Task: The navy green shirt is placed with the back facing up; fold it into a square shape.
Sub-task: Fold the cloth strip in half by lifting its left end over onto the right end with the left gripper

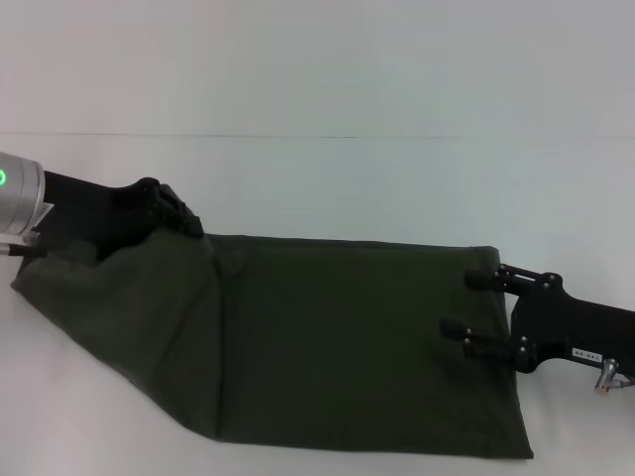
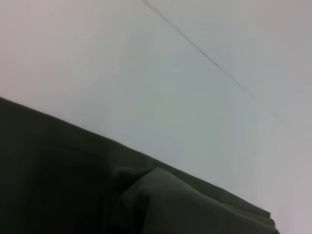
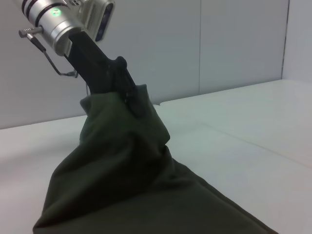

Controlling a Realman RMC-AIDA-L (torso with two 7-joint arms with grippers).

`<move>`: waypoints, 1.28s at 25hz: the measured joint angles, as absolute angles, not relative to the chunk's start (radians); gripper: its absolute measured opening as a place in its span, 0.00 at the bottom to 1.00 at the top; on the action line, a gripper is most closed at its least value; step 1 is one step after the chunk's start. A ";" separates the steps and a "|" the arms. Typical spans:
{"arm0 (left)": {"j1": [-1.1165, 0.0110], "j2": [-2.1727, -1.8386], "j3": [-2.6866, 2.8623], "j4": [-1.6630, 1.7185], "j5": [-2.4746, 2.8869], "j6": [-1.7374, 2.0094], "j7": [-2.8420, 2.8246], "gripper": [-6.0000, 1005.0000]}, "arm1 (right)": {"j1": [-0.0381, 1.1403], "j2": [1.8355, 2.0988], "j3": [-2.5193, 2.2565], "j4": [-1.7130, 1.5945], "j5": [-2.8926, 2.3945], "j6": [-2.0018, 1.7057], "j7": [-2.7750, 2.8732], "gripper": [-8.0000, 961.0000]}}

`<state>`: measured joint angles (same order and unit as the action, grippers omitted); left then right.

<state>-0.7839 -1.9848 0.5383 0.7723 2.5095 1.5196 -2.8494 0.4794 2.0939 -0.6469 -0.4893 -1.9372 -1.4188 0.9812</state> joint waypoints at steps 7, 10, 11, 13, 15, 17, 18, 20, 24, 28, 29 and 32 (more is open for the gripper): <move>-0.805 -2.009 0.540 0.791 2.503 1.549 -2.853 0.23 | 0.476 2.094 -0.632 -0.489 -1.937 -1.398 0.983 0.80; -0.822 -2.026 0.545 0.795 2.496 1.560 -2.851 0.23 | 0.476 2.094 -0.619 -0.489 -1.937 -1.393 0.983 0.80; -0.829 -2.033 0.547 0.797 2.490 1.560 -2.849 0.23 | 0.476 2.094 -0.614 -0.489 -1.937 -1.393 0.983 0.80; -0.838 -2.048 0.554 0.797 2.479 1.557 -2.844 0.23 | 0.477 2.094 -0.605 -0.489 -1.937 -1.393 0.983 0.80; -0.847 -2.060 0.567 0.796 2.476 1.549 -2.843 0.23 | 0.476 2.094 -0.598 -0.489 -1.938 -1.392 0.983 0.80; -0.855 -2.078 0.582 0.793 2.476 1.539 -2.841 0.23 | 0.473 2.094 -0.592 -0.489 -1.937 -1.392 0.983 0.80; -0.857 -2.085 0.586 0.792 2.475 1.534 -2.840 0.23 | 0.472 2.094 -0.588 -0.489 -1.938 -1.393 0.983 0.80; -0.859 -2.103 0.591 0.791 2.466 1.520 -2.833 0.23 | 0.468 2.094 -0.581 -0.489 -1.937 -1.392 0.983 0.80; -0.860 -2.138 0.601 0.787 2.454 1.487 -2.820 0.23 | 0.462 2.094 -0.572 -0.488 -1.937 -1.393 0.983 0.80; -0.861 -2.161 0.606 0.785 2.450 1.466 -2.809 0.23 | 0.454 2.094 -0.571 -0.487 -1.937 -1.398 0.983 0.80; -0.862 -2.163 0.610 0.781 2.444 1.464 -2.807 0.23 | 0.453 2.094 -0.571 -0.486 -1.937 -1.398 0.981 0.80; -0.864 -2.164 0.637 0.763 2.403 1.458 -2.803 0.23 | 0.450 2.095 -0.571 -0.479 -1.937 -1.400 0.976 0.80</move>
<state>-0.8635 -2.1643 0.6369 0.7634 2.4034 1.4582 -2.8028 0.4504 2.0947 -0.5706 -0.4786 -1.9371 -1.3998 0.9757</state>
